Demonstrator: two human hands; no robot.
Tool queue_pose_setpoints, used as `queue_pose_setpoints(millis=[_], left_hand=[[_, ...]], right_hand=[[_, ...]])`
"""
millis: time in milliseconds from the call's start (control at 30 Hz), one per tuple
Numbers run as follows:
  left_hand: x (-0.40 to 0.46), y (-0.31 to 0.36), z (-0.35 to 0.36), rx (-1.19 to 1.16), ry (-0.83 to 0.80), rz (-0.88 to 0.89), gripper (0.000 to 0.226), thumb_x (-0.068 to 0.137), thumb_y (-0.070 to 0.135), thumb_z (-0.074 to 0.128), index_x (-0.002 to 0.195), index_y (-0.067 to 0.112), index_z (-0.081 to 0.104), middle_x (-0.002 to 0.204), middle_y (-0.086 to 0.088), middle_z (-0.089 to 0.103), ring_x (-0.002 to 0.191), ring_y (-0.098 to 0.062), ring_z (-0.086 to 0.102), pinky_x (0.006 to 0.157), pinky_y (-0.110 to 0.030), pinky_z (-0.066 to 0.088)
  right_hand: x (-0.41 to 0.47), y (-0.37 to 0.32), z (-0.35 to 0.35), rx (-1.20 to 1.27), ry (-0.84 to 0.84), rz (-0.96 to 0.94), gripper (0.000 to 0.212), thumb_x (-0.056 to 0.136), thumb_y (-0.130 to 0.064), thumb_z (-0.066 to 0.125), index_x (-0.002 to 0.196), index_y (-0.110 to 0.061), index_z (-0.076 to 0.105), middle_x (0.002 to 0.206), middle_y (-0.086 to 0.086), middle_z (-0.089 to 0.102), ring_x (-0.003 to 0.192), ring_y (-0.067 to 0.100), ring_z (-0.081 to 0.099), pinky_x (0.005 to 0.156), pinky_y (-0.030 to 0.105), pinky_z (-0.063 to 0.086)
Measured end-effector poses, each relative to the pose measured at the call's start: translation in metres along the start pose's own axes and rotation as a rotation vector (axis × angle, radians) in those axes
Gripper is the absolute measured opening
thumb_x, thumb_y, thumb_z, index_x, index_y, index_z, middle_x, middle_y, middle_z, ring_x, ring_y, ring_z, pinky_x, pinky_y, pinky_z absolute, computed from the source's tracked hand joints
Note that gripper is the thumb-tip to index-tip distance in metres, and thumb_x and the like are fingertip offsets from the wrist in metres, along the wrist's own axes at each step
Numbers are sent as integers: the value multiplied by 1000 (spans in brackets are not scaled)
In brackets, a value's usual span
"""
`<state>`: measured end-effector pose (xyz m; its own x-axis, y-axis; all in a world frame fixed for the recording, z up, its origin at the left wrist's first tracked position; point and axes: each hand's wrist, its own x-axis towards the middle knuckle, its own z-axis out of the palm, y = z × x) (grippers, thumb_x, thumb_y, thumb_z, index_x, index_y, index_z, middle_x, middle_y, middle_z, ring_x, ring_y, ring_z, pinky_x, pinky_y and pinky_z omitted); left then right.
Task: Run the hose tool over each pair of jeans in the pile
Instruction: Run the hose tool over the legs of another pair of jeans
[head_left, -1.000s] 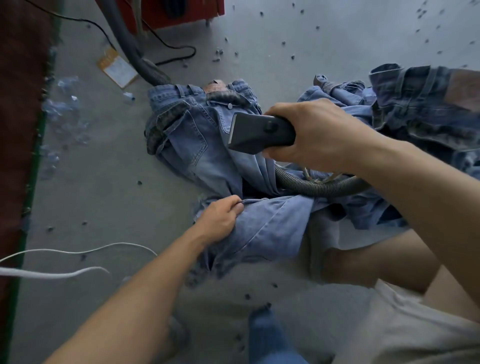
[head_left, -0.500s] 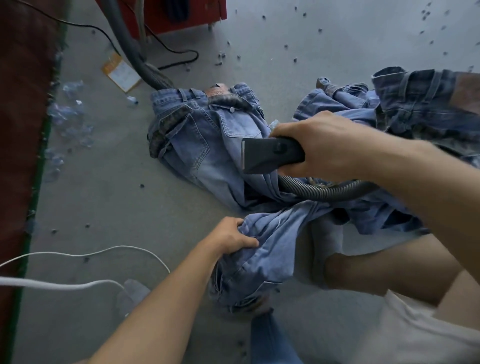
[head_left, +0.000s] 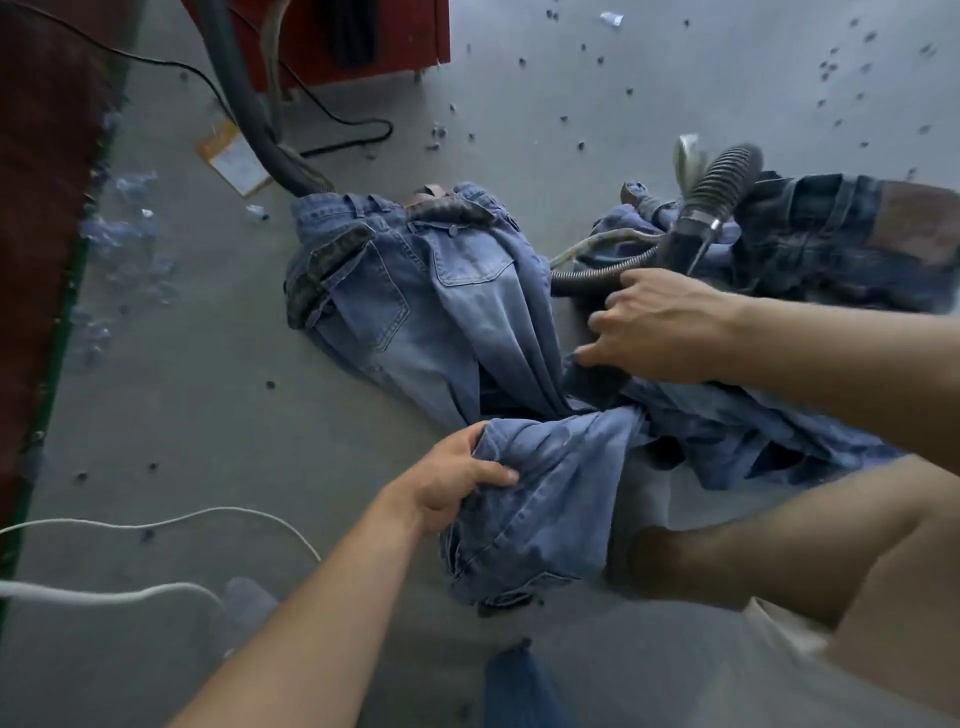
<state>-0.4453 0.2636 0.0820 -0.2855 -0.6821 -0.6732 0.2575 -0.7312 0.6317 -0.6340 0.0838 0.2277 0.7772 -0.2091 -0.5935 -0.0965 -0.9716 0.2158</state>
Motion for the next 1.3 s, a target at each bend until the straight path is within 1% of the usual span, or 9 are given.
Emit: queue_pose_setpoints(millis=[300,533,667,867,933,1033,1100,1233,1300], left_hand=[[4,-12,-2,-82,-64,28,68,72,-8,72,136,10,61,132,-19,67,125,-35,63,107,-46,50],[1,-11,-4,-83,-42,14,65,72,-7,74,134,8,61,131,-18,68,123,-34,65,103,-44,53],[-1,-9,-8,-34,-51,16,62,76,-5,75,134,13,63,130,-14,70,123,-30,66,99,-39,54],[-12,-2,-21,335,-21,-47,42,72,29,78,112,17,71,99,-2,75,92,-16,70,80,-32,54],[-13,0,-37,539,137,-15,31,81,25,74,111,18,70,102,3,76,100,-17,71,87,-34,55],[-24,1,-65,829,1038,210,25,90,14,68,113,7,66,107,-13,72,107,-38,64,92,-44,47],[-38,-13,-68,855,1256,284,30,90,30,69,104,4,62,99,-19,68,98,-43,63,84,-48,46],[-45,-73,-16,1044,534,-302,109,73,89,53,146,11,33,148,-16,36,137,-38,41,110,-50,40],[-37,-91,7,1207,402,-349,98,85,79,52,152,14,25,156,-14,26,143,-37,33,114,-49,38]], right_hand=[[12,-36,21,-8,75,-52,33,91,-19,48,120,-32,56,96,-5,67,92,24,70,73,35,32],[-3,6,-20,278,239,33,42,83,-35,69,122,-46,58,95,-19,69,85,16,68,74,29,47],[-6,9,-13,184,68,105,35,87,-32,65,119,-44,56,99,-16,70,94,18,69,86,34,49],[8,-67,-10,148,33,-112,34,96,-33,51,130,-35,55,105,-7,68,99,24,69,87,38,46],[8,-59,-30,282,154,-58,46,92,-45,44,137,-38,51,107,-8,68,96,23,70,86,40,52],[4,-30,-59,439,379,82,54,83,-51,37,133,-41,54,101,-8,69,85,26,69,71,39,56],[2,-13,-68,451,409,169,45,86,-44,48,130,-43,54,99,-7,68,85,28,68,67,39,54],[5,-7,-70,468,331,221,39,92,-38,61,130,-43,54,102,-5,68,89,29,67,70,39,52],[9,-12,-68,436,291,204,34,94,-38,61,127,-42,54,99,-6,67,86,27,66,67,36,49]])
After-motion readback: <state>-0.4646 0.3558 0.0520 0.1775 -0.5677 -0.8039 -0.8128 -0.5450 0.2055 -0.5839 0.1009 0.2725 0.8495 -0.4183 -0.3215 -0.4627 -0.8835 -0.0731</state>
